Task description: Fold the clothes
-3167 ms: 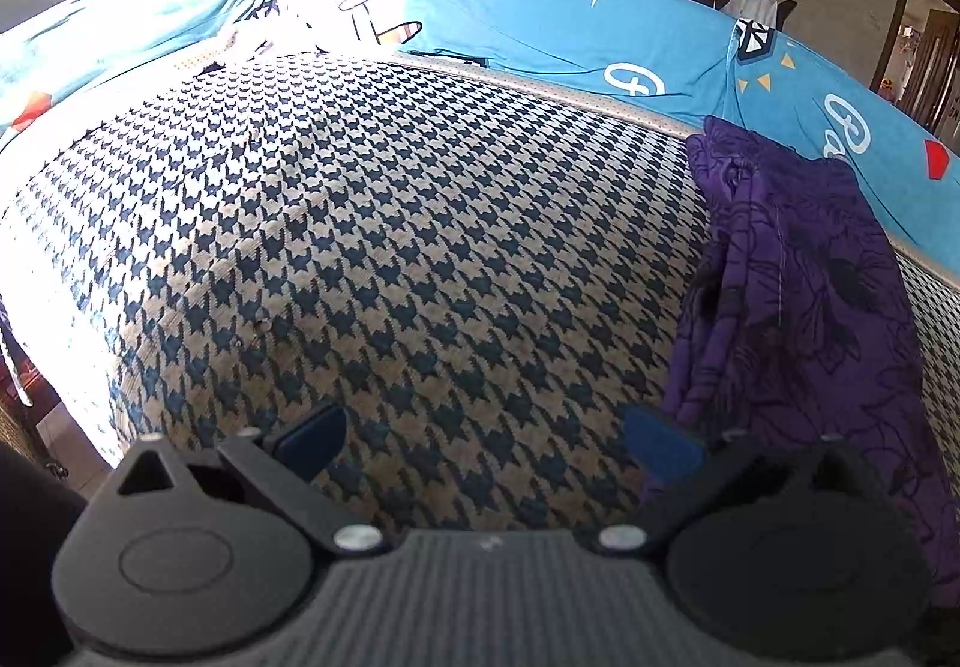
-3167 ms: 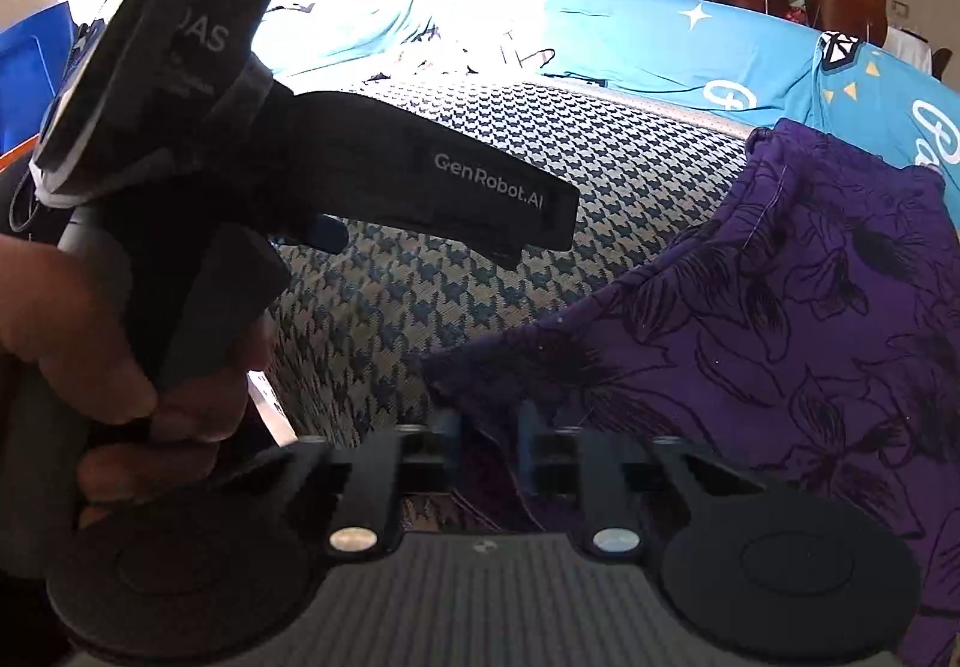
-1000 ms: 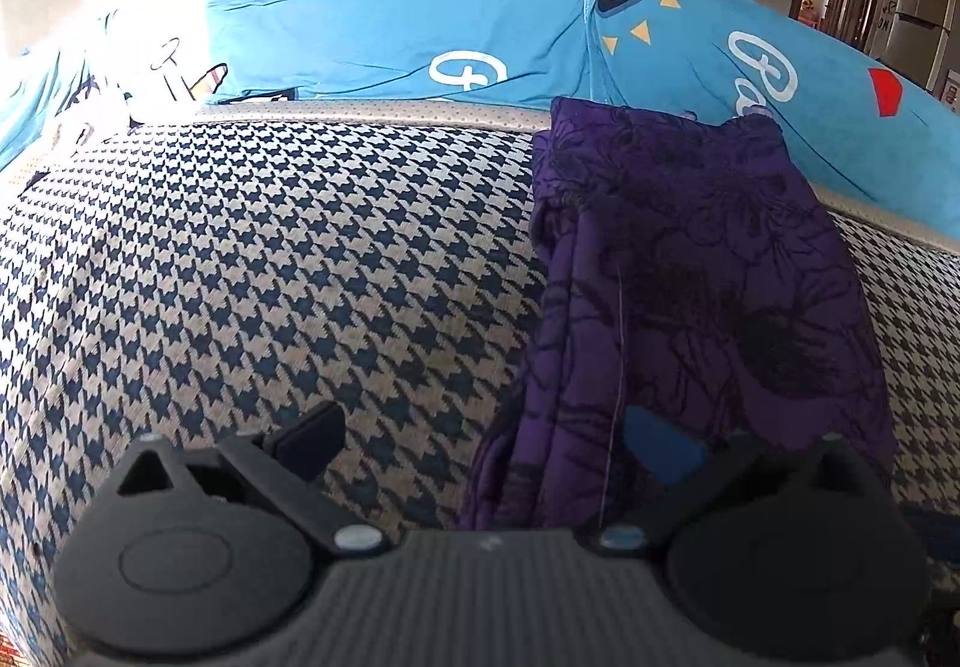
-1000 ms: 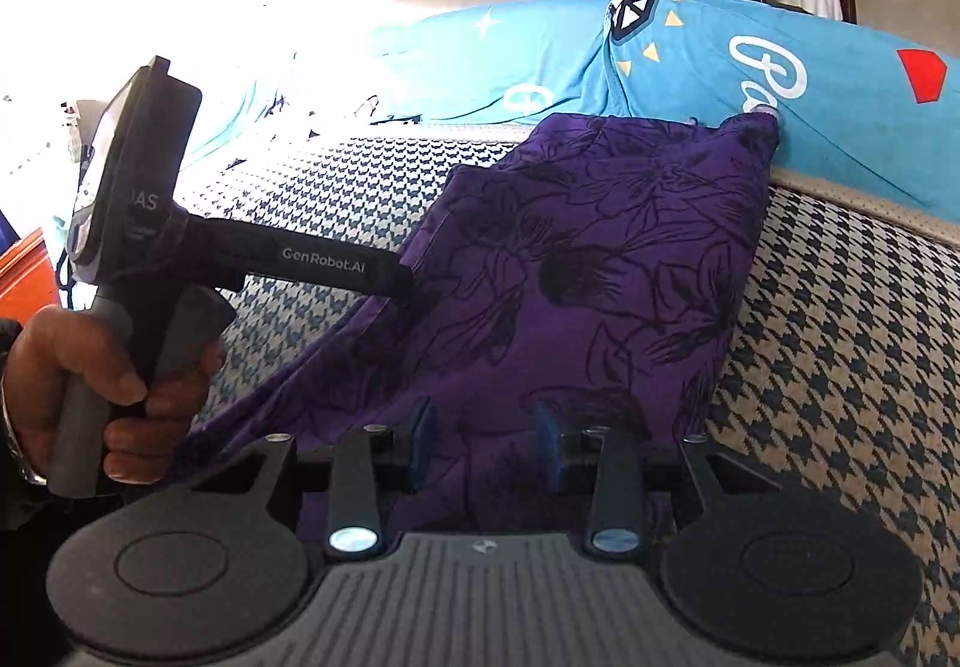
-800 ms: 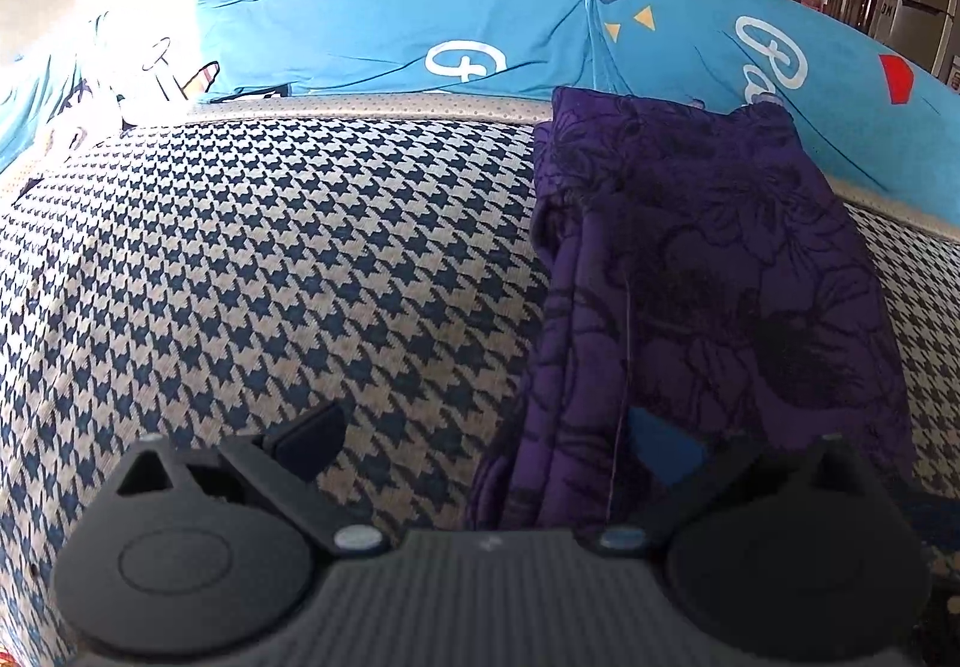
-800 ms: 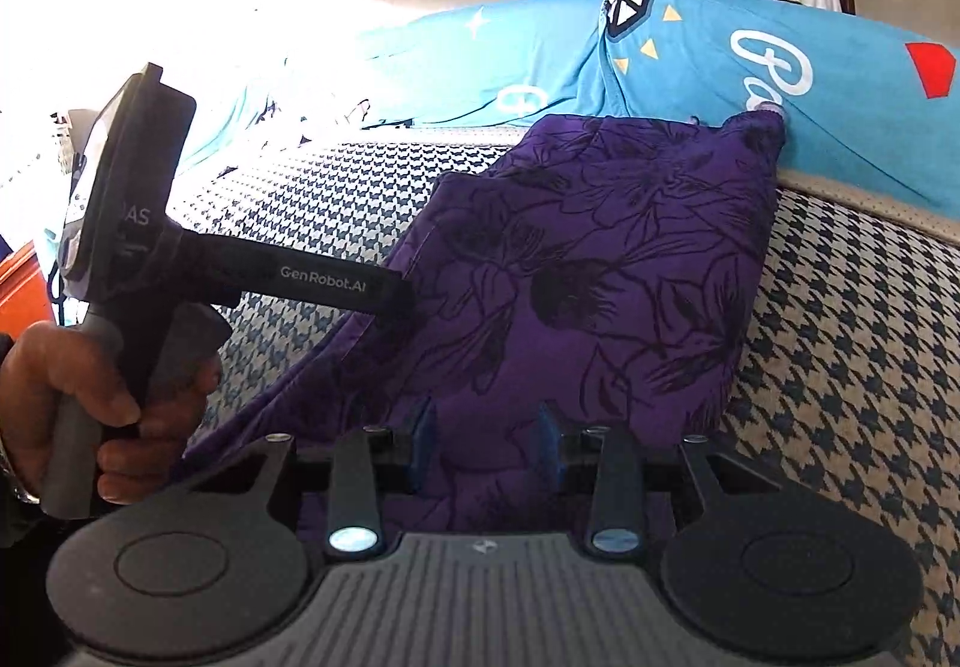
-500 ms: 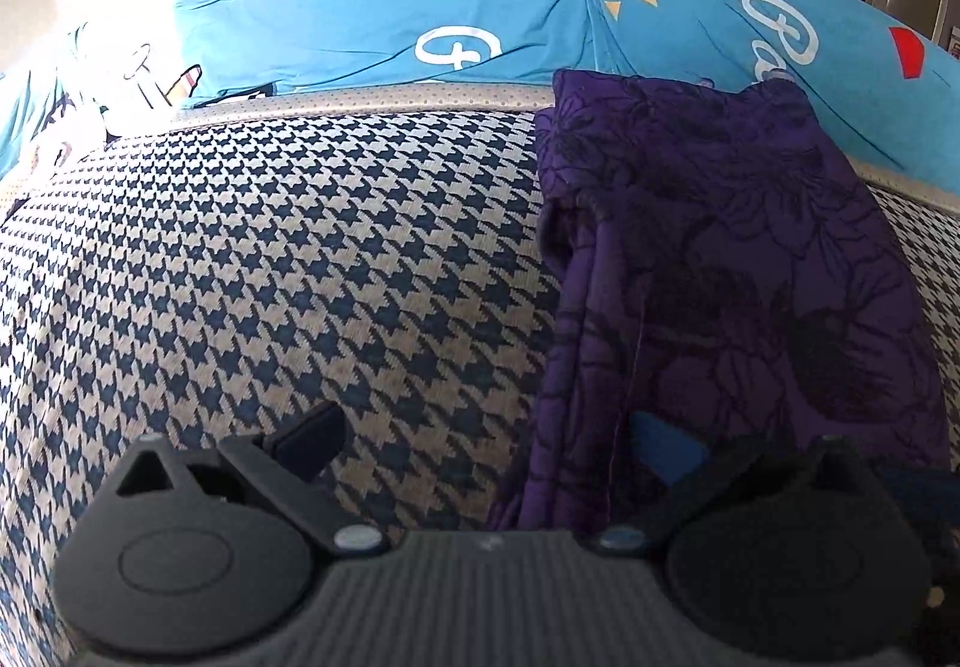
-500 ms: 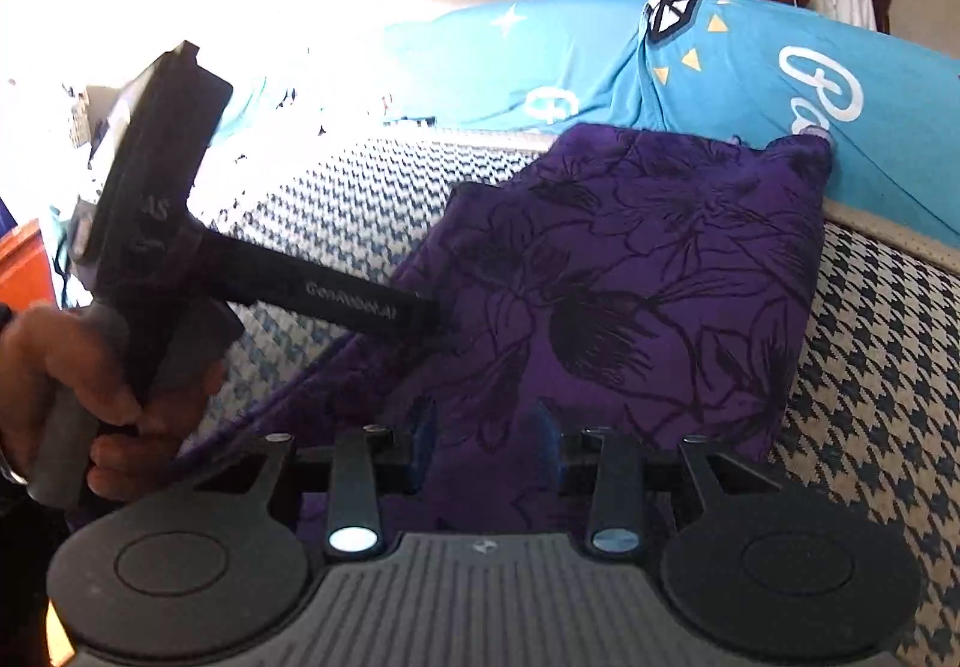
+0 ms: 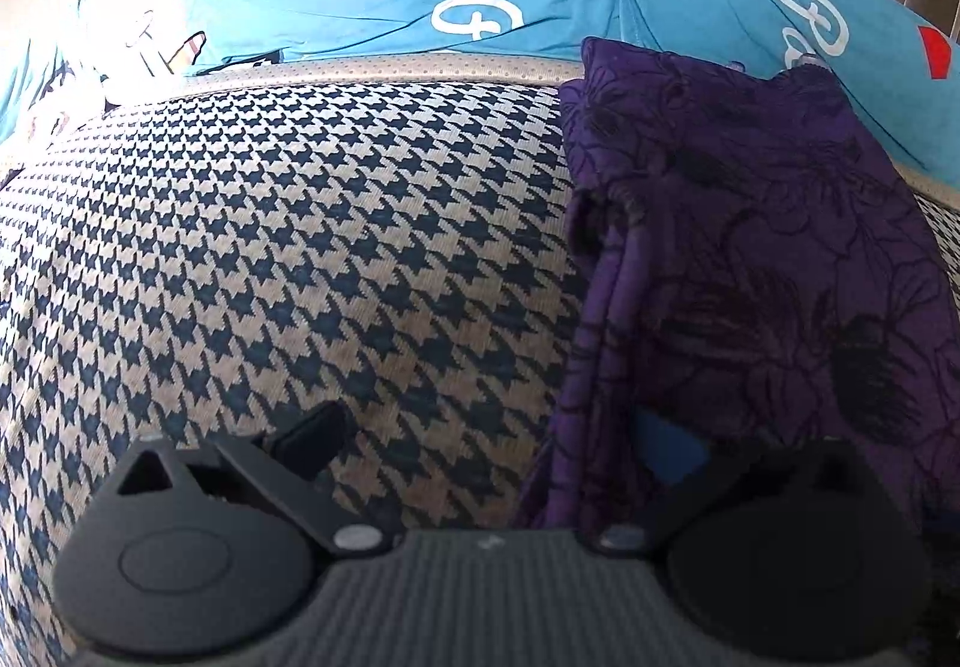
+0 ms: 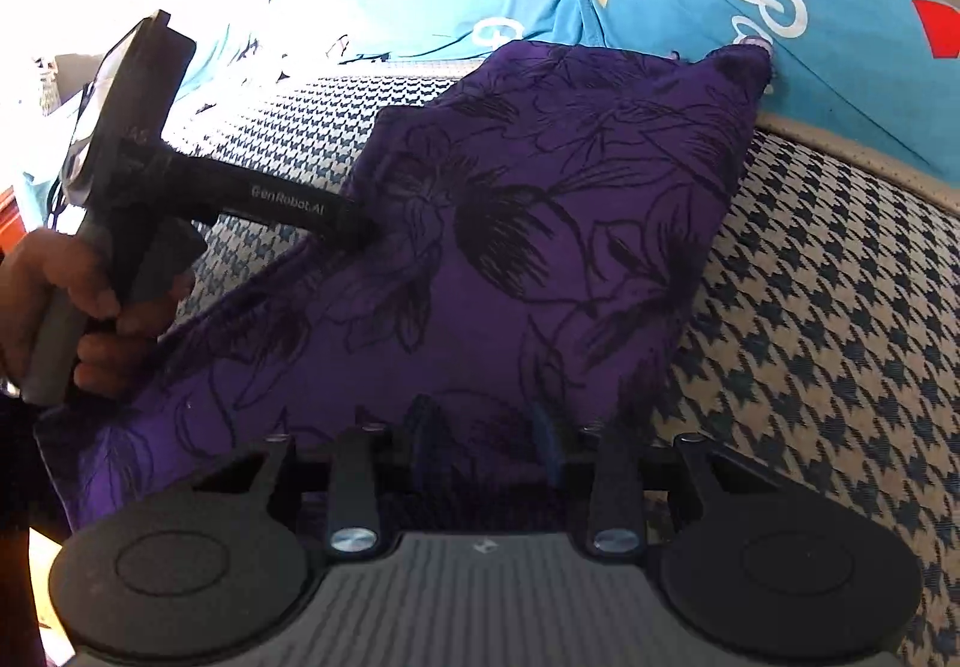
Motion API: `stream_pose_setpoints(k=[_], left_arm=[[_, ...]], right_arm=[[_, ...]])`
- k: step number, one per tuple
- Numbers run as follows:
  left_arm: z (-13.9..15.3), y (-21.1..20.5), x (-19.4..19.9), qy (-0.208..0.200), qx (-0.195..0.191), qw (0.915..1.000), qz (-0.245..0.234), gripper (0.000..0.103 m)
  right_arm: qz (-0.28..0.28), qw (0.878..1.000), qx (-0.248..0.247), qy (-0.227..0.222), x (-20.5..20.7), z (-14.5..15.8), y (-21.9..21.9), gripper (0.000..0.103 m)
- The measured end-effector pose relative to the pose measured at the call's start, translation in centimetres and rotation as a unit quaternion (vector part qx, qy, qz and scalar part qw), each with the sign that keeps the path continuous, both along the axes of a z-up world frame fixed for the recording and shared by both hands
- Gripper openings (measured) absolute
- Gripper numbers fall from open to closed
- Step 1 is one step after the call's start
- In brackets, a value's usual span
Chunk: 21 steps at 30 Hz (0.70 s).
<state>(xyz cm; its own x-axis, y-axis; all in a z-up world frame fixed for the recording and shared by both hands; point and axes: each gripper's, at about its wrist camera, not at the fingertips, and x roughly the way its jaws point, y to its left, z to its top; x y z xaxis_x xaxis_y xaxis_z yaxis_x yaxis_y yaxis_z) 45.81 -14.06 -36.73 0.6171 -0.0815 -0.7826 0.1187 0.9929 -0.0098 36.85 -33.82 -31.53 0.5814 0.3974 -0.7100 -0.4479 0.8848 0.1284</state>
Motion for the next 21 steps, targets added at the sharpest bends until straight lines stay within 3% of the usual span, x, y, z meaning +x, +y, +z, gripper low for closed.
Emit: stream_pose_setpoints(k=[18,21], left_arm=[[-0.1,0.0,0.0,-0.006,0.005,1.0000,0.004,0.103],[-0.3,-0.3,0.1,-0.010,0.011,0.9999,0.005,0.103]], right_arm=[[-0.008,1.000,0.012,0.021,-2.9,0.9,-2.5,0.037],[-0.013,1.000,0.004,0.005,-3.2,1.0,-2.3,0.037]])
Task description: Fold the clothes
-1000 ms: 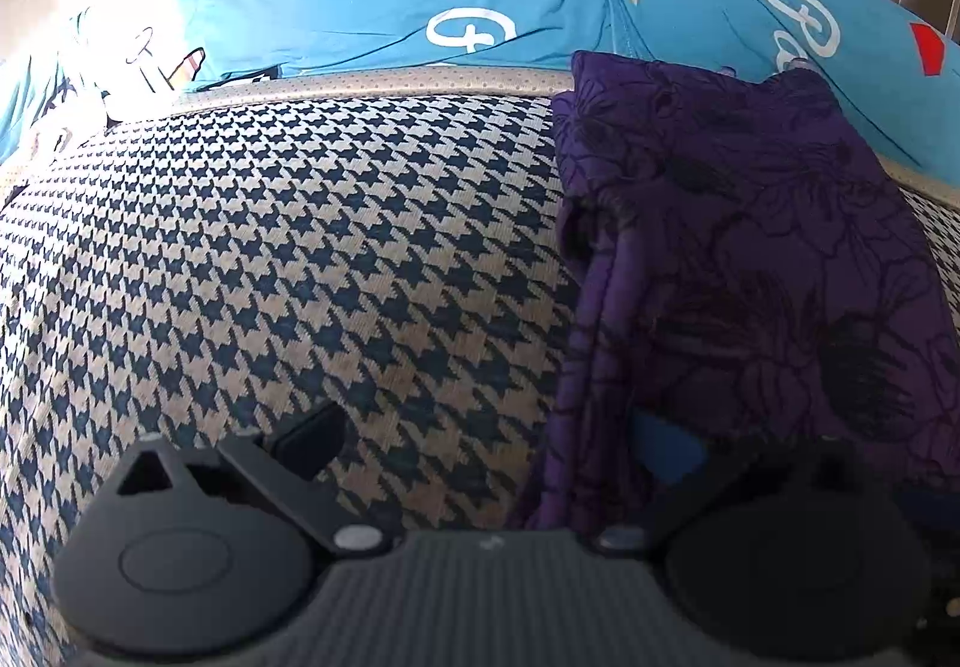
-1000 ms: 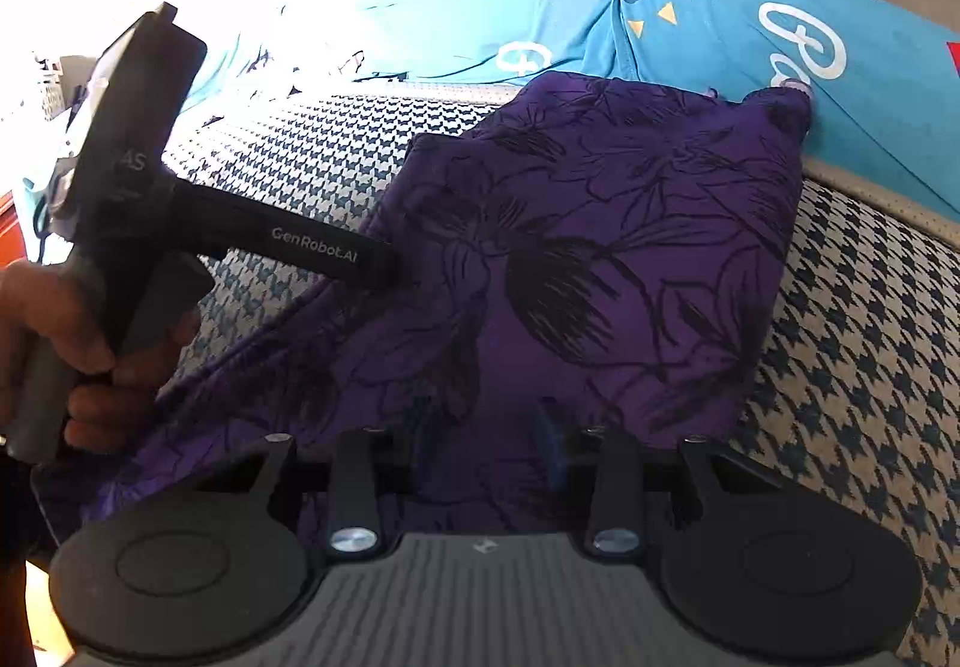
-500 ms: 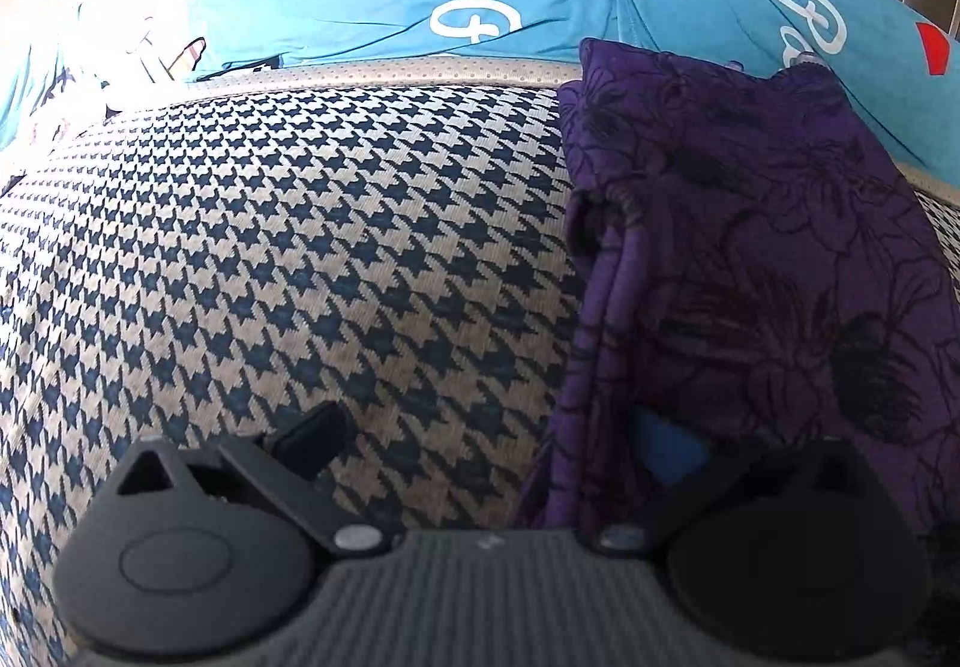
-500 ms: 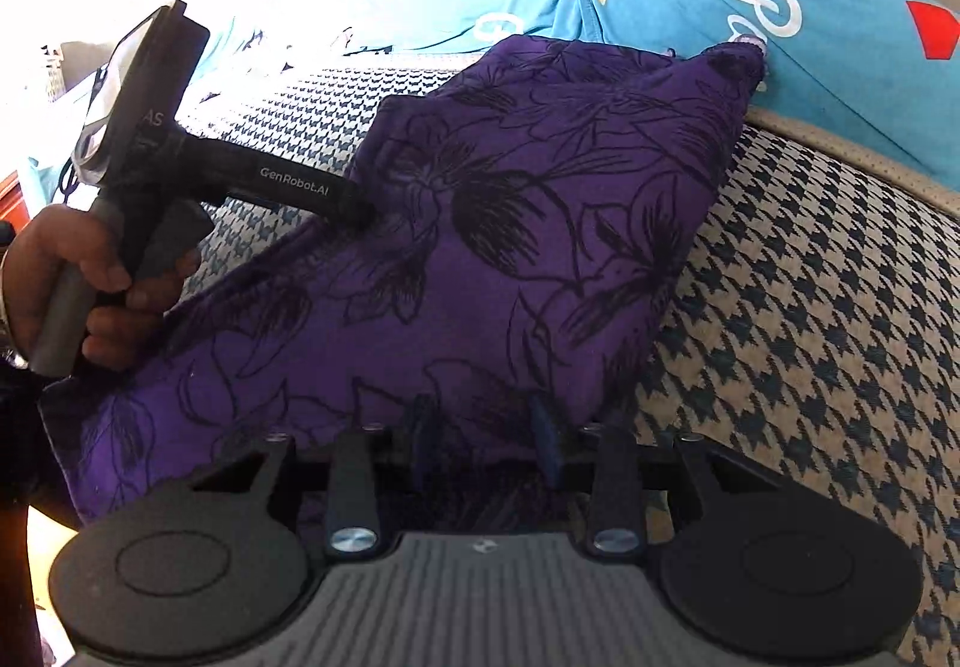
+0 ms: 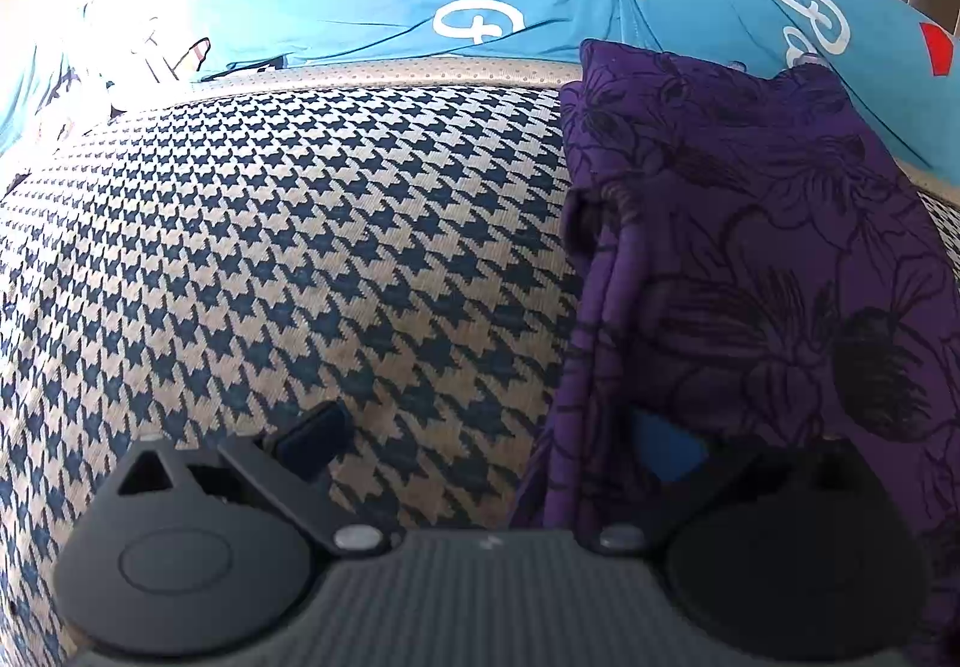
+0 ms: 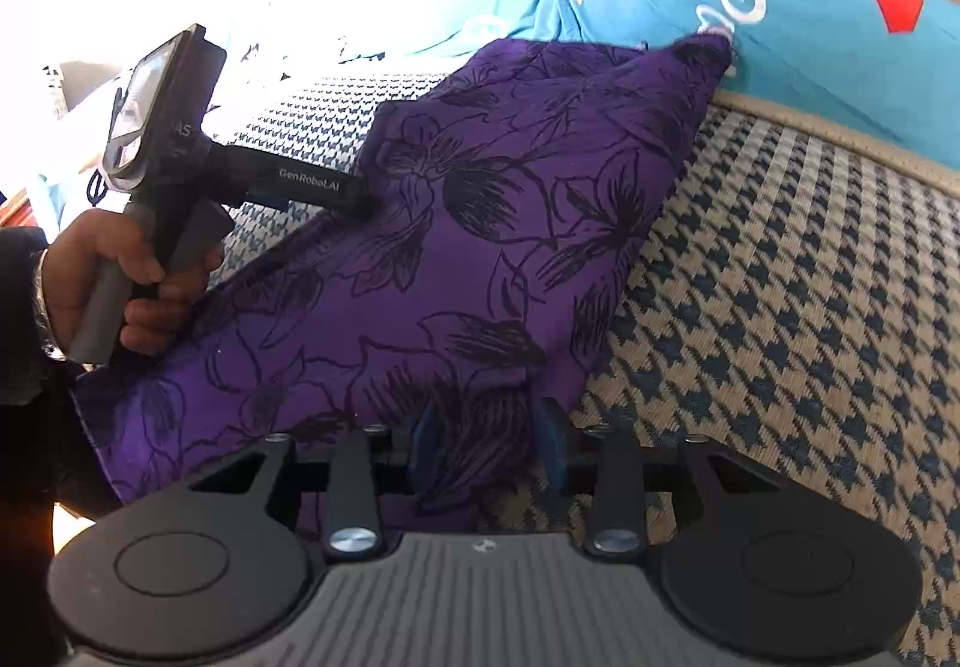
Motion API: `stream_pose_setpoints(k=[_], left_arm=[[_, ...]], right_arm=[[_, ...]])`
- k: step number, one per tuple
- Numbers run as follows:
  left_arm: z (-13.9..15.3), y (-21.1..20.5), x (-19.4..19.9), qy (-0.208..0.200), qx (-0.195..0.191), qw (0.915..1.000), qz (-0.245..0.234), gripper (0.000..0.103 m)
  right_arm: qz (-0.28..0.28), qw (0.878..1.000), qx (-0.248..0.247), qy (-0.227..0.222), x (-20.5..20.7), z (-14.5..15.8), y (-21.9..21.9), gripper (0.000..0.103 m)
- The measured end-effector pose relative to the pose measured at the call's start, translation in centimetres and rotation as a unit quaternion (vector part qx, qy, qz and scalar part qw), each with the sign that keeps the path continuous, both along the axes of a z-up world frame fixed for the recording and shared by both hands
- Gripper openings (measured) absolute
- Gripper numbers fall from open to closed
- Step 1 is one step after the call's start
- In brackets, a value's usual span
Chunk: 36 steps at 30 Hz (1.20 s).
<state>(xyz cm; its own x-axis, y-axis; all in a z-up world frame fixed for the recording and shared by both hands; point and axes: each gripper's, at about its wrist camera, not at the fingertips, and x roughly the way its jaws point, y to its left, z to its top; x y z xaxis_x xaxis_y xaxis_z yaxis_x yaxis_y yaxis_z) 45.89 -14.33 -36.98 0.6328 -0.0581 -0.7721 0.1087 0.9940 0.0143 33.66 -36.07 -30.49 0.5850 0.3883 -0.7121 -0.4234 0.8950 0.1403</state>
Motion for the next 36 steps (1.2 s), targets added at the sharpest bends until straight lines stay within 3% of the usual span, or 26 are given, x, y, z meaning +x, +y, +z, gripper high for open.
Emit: stream_pose_setpoints(k=[3,8,12,18,25,29,33,36], left_arm=[[0.0,-0.2,0.0,-0.002,0.003,1.0000,0.000,0.103],[0.0,-0.2,-0.1,-0.004,0.006,1.0000,-0.001,0.103],[0.1,-0.1,-0.2,-0.009,0.008,0.9999,-0.002,0.103],[0.1,0.5,-0.4,-0.011,0.004,0.9999,0.002,0.103],[0.4,0.6,-0.8,-0.012,0.012,0.9998,0.011,0.103],[0.7,0.2,-1.2,-0.016,0.019,0.9996,0.014,0.103],[1.6,-1.1,-1.9,-0.041,0.032,0.9986,-0.012,0.103],[1.8,-1.5,-1.7,-0.036,0.020,0.9991,-0.013,0.103]], right_arm=[[0.006,1.000,-0.022,-0.021,-0.3,0.1,0.8,0.037],[0.036,0.999,-0.007,-0.013,-0.7,-0.1,1.2,0.037],[0.059,0.996,-0.061,-0.020,-1.3,-0.7,2.0,0.036],[0.031,0.997,-0.072,0.011,-1.2,-0.7,0.6,0.037],[0.012,0.999,-0.036,0.024,-1.3,-0.3,-0.7,0.037],[-0.010,1.000,0.014,0.018,-0.9,0.4,-1.6,0.037],[-0.033,0.998,0.055,0.002,0.2,1.3,-2.1,0.040],[-0.054,0.997,0.064,0.001,1.5,1.5,-2.0,0.040]])
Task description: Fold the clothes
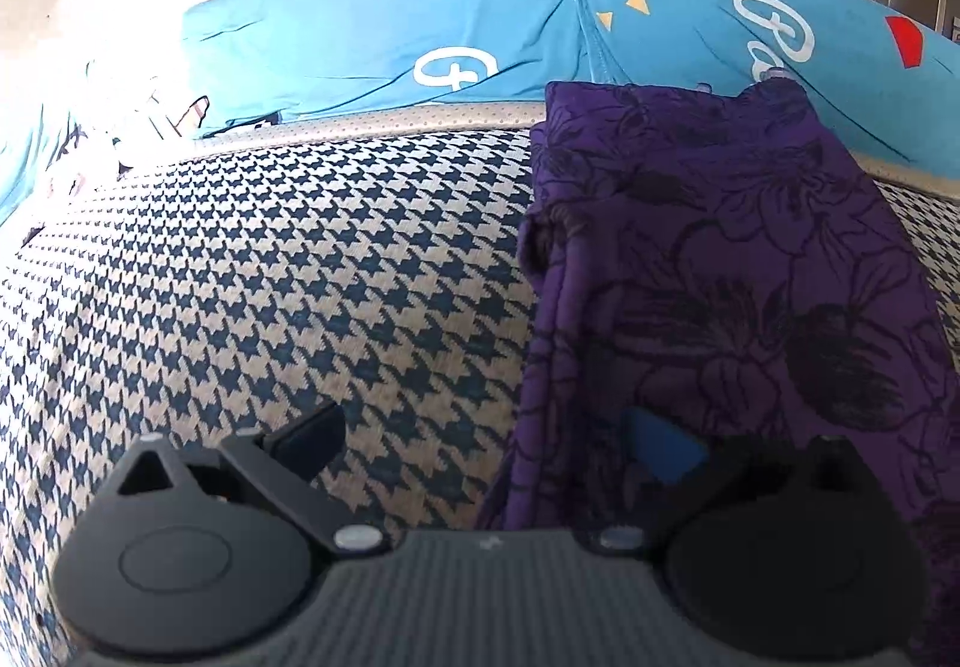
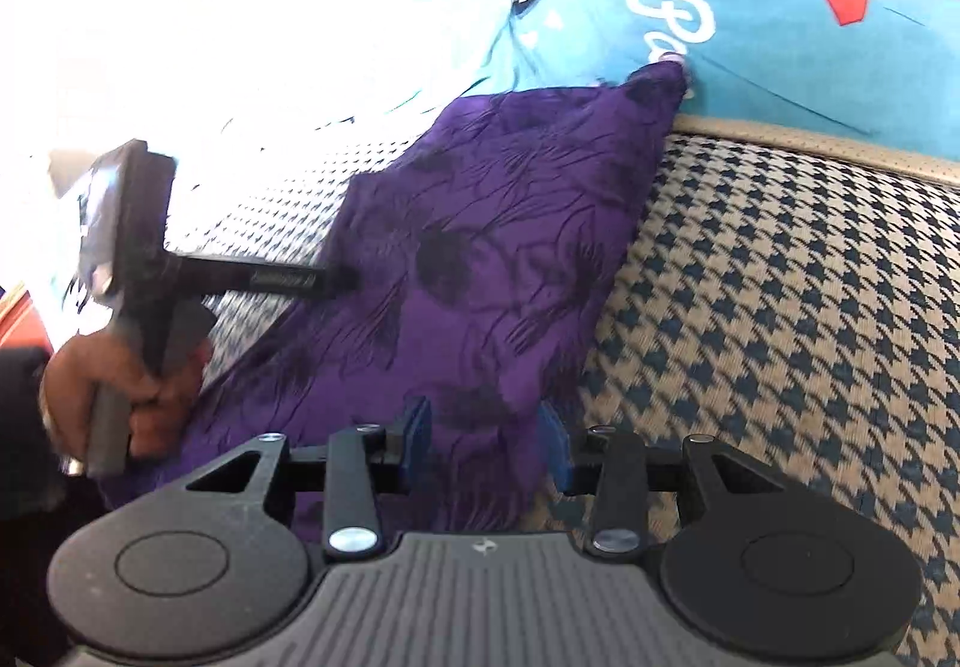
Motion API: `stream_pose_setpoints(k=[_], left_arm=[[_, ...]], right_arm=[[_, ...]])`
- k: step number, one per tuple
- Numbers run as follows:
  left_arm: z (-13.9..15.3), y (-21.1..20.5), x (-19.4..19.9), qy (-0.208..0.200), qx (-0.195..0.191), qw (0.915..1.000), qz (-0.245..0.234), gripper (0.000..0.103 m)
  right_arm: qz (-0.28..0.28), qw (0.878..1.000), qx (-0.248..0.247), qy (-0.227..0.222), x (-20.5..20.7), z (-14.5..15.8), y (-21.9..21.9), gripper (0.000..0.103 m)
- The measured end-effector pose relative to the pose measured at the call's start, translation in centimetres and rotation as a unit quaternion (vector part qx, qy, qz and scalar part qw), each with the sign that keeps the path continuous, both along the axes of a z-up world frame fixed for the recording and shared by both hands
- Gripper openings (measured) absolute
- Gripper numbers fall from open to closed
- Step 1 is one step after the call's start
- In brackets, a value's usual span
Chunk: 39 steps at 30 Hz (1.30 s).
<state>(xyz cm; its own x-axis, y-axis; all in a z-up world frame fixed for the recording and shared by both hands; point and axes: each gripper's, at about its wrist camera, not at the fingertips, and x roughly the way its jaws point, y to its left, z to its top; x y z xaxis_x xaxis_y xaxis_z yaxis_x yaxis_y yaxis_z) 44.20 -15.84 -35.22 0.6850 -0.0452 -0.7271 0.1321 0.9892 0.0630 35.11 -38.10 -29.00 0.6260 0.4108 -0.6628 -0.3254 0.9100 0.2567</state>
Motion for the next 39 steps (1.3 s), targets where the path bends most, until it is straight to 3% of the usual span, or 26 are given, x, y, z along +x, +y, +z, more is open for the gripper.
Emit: stream_pose_setpoints(k=[8,14,19,25,32,36,39], left_arm=[[0.2,0.0,0.7,0.017,-0.038,0.9991,0.014,0.103],[0.7,-1.6,-0.1,0.020,-0.058,0.9978,-0.026,0.103],[-0.1,-3.5,-0.3,0.030,-0.052,0.9969,-0.051,0.103],[-1.5,-4.4,0.0,0.038,-0.029,0.9975,-0.051,0.103],[-1.8,-4.1,0.2,0.043,-0.035,0.9975,-0.044,0.103],[-1.8,-4.1,0.1,0.042,-0.035,0.9975,-0.043,0.103],[-1.9,-4.1,0.1,0.042,-0.035,0.9976,-0.043,0.103]], right_arm=[[-0.032,0.999,0.009,-0.004,2.7,0.5,0.1,0.040],[-0.068,0.997,0.026,-0.010,4.7,0.7,-1.1,0.040],[-0.097,0.994,0.044,-0.008,6.6,0.3,-2.1,0.041],[-0.109,0.992,0.063,-0.001,8.5,-0.3,-2.4,0.041],[-0.121,0.988,0.095,0.005,10.6,-1.1,-3.2,0.042],[-0.128,0.985,0.120,0.005,11.6,-1.4,-3.6,0.052],[-0.126,0.984,0.126,0.002,12.4,-1.3,-3.2,0.053]])
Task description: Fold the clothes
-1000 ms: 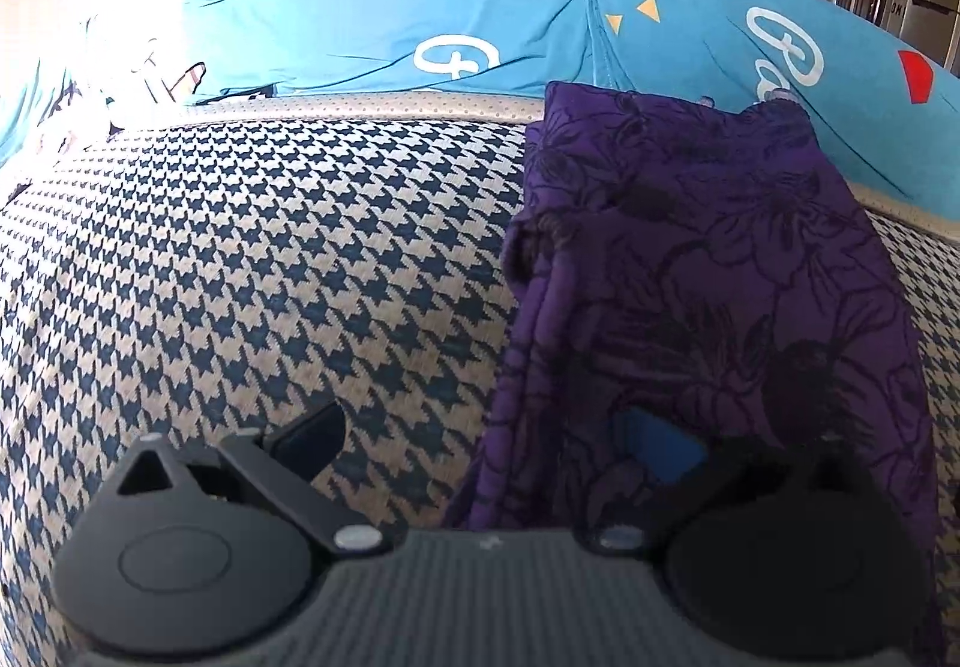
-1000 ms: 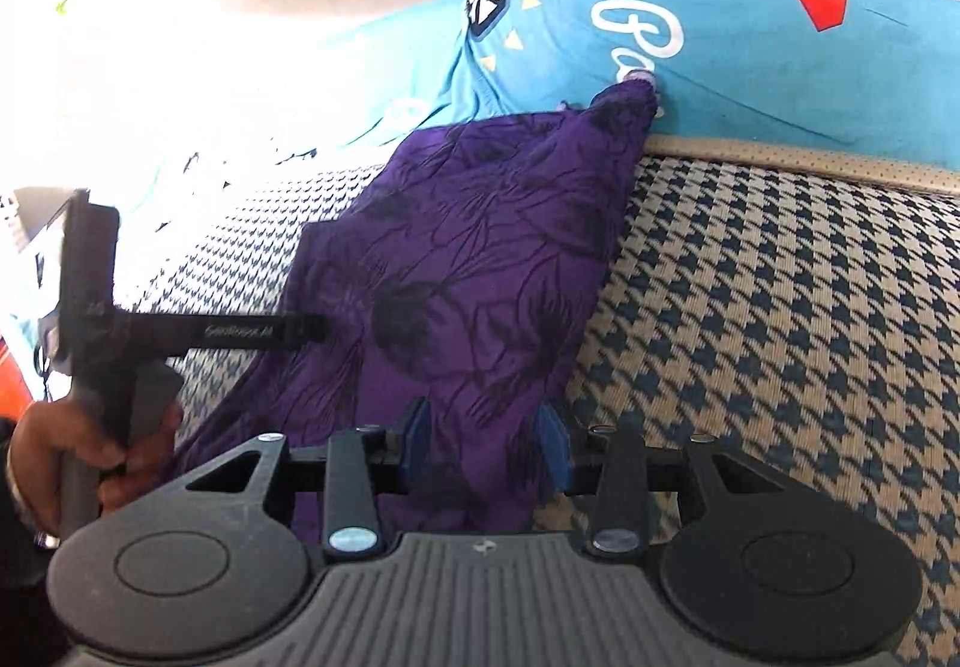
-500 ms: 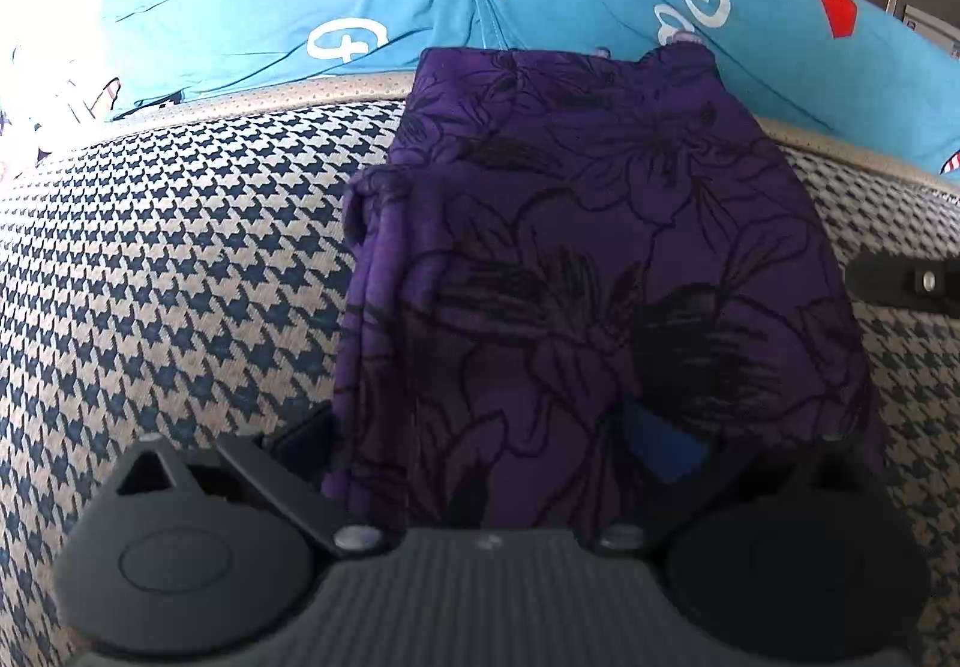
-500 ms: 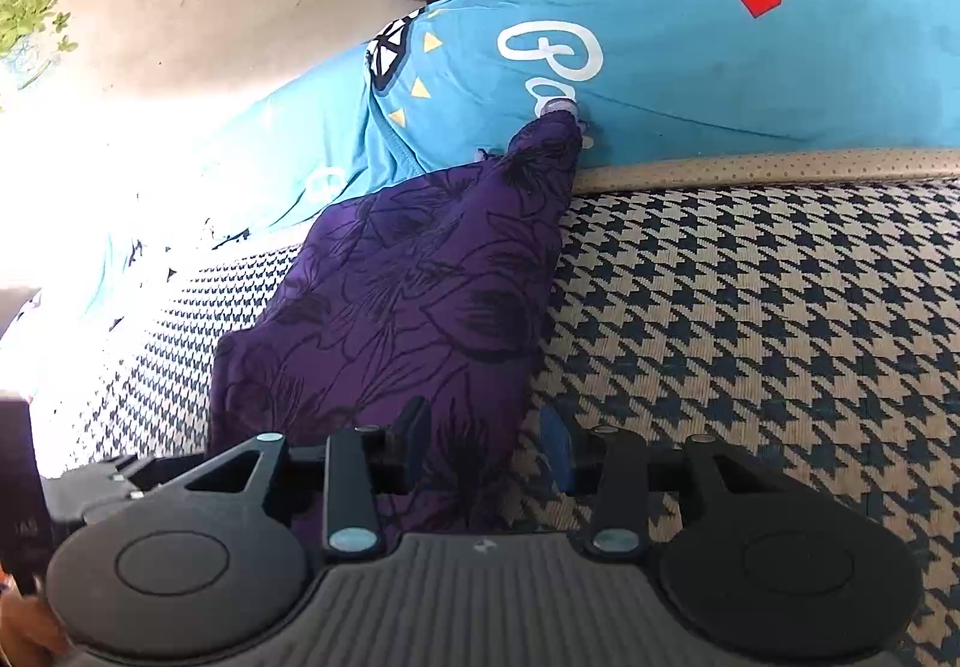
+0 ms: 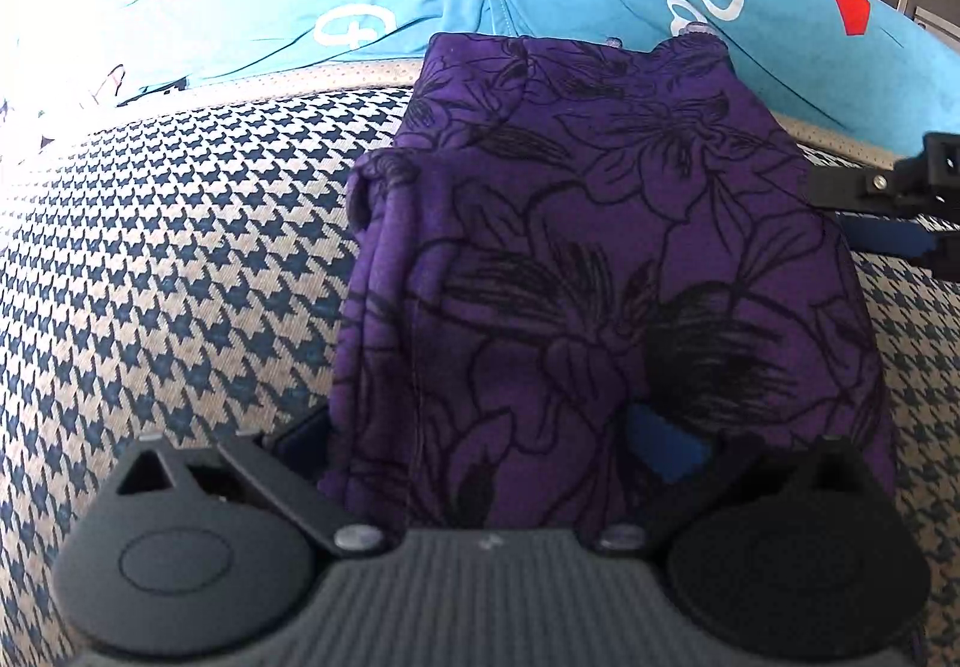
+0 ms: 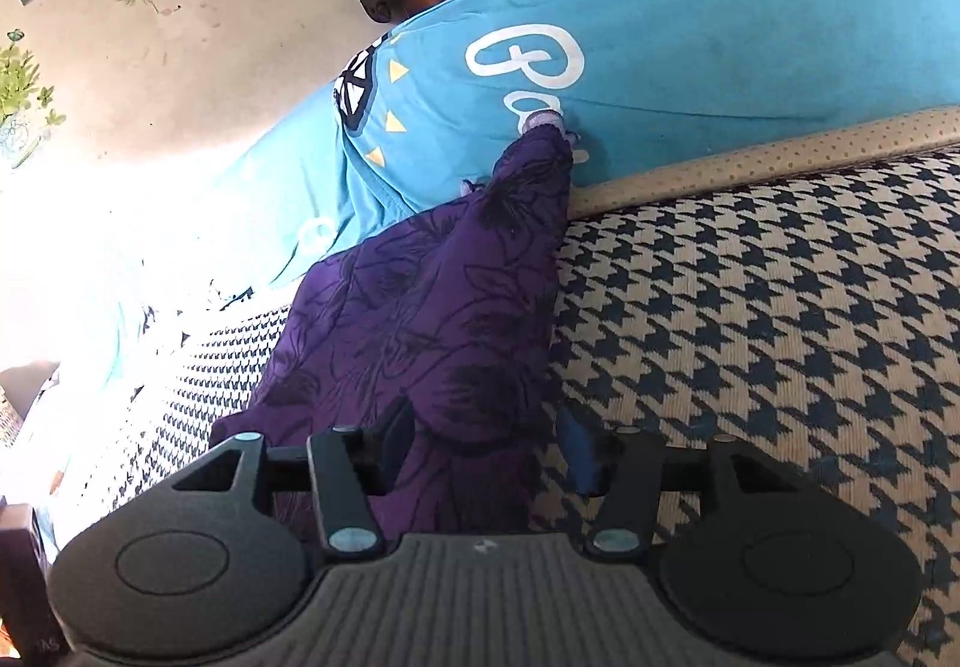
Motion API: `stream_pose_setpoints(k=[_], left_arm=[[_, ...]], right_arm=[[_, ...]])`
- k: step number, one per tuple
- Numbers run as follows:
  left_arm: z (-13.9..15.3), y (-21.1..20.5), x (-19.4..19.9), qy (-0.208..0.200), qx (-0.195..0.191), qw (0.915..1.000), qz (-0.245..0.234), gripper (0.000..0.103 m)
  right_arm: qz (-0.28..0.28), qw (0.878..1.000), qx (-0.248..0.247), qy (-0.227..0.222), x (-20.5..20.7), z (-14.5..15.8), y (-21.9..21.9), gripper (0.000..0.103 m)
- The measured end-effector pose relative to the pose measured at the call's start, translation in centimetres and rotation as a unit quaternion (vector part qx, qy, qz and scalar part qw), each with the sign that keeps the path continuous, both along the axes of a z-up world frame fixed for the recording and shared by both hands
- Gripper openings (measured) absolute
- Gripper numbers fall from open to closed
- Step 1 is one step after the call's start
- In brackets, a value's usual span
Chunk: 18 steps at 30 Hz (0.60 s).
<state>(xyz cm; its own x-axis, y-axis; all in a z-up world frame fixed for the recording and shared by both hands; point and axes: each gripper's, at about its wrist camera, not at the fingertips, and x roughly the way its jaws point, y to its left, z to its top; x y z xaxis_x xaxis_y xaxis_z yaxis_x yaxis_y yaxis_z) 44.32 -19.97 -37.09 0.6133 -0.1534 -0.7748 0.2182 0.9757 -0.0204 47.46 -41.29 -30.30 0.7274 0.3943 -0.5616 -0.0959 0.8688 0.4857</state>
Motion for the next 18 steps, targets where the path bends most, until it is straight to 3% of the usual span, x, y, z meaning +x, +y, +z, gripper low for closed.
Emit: stream_pose_setpoints(k=[18], left_arm=[[0.4,0.1,0.0,0.005,0.000,1.0000,0.005,0.103]], right_arm=[[0.018,0.998,0.052,0.013,5.3,-1.9,0.3,0.054]])
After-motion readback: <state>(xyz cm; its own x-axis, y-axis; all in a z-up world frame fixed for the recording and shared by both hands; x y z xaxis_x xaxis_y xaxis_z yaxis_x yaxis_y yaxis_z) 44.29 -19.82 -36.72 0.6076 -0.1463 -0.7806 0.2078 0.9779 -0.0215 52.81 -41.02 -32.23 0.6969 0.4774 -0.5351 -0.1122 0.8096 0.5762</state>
